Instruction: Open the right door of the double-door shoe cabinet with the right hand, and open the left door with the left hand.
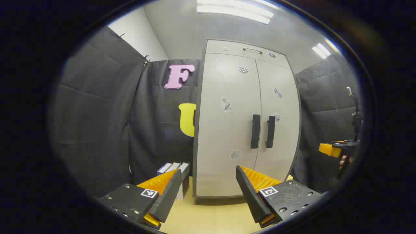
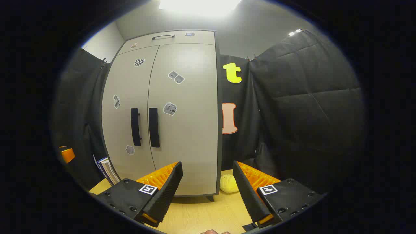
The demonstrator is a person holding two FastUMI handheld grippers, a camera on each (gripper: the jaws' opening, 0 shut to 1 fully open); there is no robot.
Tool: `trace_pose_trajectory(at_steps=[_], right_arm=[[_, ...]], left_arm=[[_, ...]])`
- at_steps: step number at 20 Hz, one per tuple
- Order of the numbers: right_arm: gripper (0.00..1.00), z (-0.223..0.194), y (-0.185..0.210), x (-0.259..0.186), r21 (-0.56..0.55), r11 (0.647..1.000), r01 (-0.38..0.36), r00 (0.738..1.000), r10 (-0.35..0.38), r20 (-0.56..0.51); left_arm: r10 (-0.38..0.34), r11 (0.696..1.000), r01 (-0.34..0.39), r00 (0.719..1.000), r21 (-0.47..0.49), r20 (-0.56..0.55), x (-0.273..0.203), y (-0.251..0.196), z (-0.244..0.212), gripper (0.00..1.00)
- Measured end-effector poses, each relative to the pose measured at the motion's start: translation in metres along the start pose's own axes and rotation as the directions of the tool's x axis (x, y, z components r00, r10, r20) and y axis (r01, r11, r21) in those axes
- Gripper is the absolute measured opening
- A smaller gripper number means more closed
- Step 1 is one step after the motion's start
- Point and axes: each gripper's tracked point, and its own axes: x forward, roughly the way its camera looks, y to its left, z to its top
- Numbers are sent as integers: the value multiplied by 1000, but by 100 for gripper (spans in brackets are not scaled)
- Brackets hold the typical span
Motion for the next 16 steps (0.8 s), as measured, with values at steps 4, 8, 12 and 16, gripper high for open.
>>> trace_pose_trajectory(at_steps=[4, 8, 12, 16], right_arm=[[98, 12, 8, 1, 15, 1000, -23, 1000, 22, 5], [98, 21, 19, 6, -2, 999, -41, 999, 41, 17], [98, 24, 33, 7, 16, 997, -79, 997, 79, 8], [96, 30, 47, 15, 5, 994, -111, 994, 111, 1]], left_arm=[[6, 1000, -6, 1000, 12, -19, 5, 6, 14, 98], [-7, 1000, 7, 1000, -5, -23, 3, 3, 18, 97], [-2, 1000, 1, 999, -16, -50, -1, 7, 3, 97], [14, 1000, -16, 997, -27, -72, -6, 15, -10, 97]])
